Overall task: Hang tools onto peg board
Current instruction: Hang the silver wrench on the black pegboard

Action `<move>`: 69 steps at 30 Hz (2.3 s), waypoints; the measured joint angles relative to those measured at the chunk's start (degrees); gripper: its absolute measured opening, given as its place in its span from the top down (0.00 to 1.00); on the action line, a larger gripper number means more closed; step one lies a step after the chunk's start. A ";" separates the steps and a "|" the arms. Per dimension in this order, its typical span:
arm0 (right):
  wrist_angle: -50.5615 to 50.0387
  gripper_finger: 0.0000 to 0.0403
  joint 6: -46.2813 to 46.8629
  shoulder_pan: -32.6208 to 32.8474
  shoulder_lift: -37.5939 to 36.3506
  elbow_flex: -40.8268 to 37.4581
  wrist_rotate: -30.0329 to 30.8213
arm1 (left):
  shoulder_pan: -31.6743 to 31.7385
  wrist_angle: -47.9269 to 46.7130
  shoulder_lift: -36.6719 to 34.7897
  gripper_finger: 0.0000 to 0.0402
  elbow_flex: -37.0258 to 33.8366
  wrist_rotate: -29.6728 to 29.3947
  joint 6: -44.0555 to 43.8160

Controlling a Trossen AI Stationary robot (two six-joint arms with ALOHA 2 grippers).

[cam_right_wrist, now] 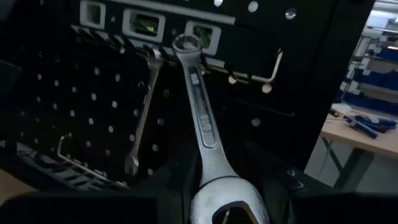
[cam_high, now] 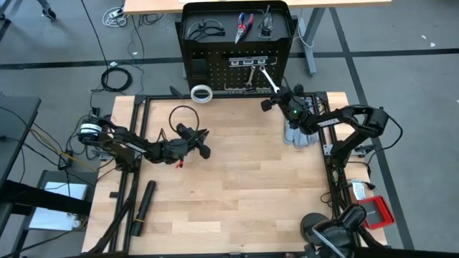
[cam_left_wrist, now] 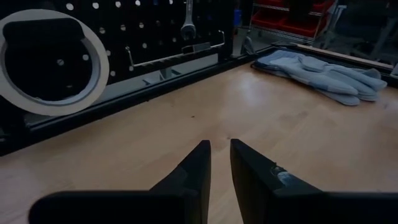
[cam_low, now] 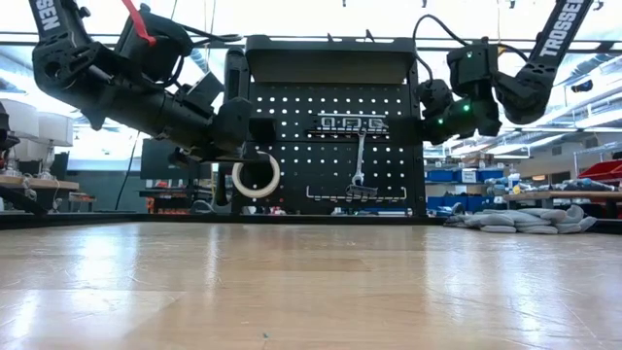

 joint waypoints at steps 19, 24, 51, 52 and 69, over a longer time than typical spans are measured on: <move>-5.20 0.65 0.41 -2.35 0.02 0.07 -2.07 | 0.00 0.09 0.00 0.83 0.00 4.11 -3.43; -5.47 0.56 0.28 -3.22 0.02 0.07 -4.54 | -0.02 -0.47 0.00 0.83 0.00 6.85 -4.98; -26.17 0.49 1.01 -4.81 0.02 0.02 -50.84 | 10.95 -26.19 5.55 0.83 20.04 28.90 5.08; -26.17 0.49 1.03 -4.16 0.02 0.02 -50.90 | 12.10 -26.78 7.10 0.83 22.30 31.12 6.15; -24.31 0.49 0.52 -0.33 -0.15 -1.92 -46.34 | 16.85 -37.88 32.67 0.68 48.55 36.16 13.45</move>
